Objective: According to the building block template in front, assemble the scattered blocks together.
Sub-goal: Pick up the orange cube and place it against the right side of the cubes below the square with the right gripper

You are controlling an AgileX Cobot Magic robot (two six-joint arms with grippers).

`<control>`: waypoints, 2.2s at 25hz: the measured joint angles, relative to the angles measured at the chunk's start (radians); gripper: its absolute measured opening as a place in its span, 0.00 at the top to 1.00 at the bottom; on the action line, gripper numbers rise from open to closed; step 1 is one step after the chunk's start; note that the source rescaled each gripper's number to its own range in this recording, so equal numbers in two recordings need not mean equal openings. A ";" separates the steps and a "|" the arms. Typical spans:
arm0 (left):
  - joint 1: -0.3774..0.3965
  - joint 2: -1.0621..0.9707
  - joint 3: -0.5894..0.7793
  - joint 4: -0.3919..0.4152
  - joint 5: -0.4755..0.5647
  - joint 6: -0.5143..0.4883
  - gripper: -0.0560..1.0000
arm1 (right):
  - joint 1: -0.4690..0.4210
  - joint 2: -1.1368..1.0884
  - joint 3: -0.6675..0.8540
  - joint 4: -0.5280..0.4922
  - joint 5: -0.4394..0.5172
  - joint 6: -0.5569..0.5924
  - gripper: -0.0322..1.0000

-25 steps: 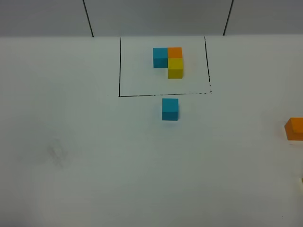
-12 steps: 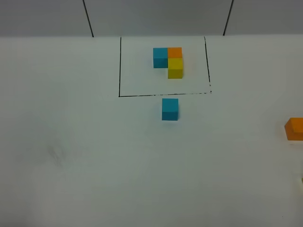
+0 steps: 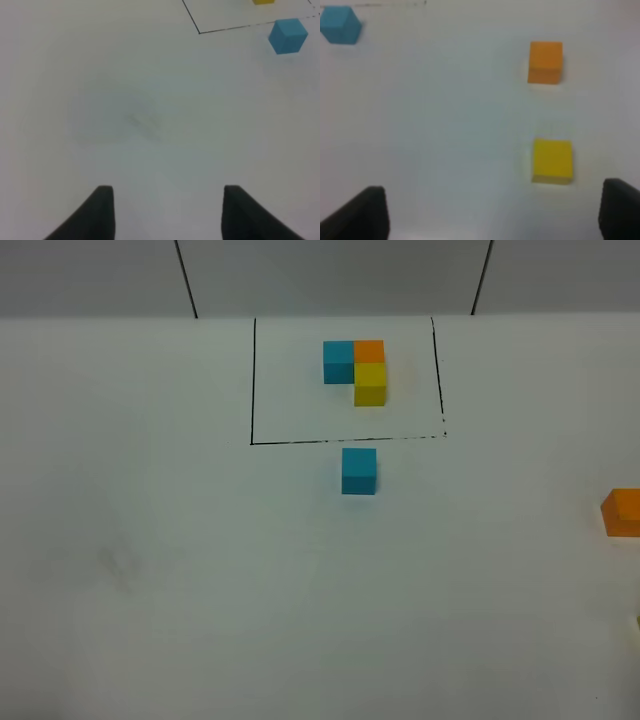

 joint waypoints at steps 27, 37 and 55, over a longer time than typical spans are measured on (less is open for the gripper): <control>0.000 0.000 0.000 0.000 0.000 -0.001 0.88 | -0.141 1.106 -0.233 -0.025 -0.428 -0.140 0.27; 0.000 0.000 0.000 -0.001 0.000 -0.001 0.88 | -0.174 1.247 -0.233 -0.020 -0.554 -0.160 0.27; 0.000 0.000 0.000 -0.001 0.000 -0.001 0.88 | -0.222 1.396 -0.233 0.032 -0.661 -0.232 0.27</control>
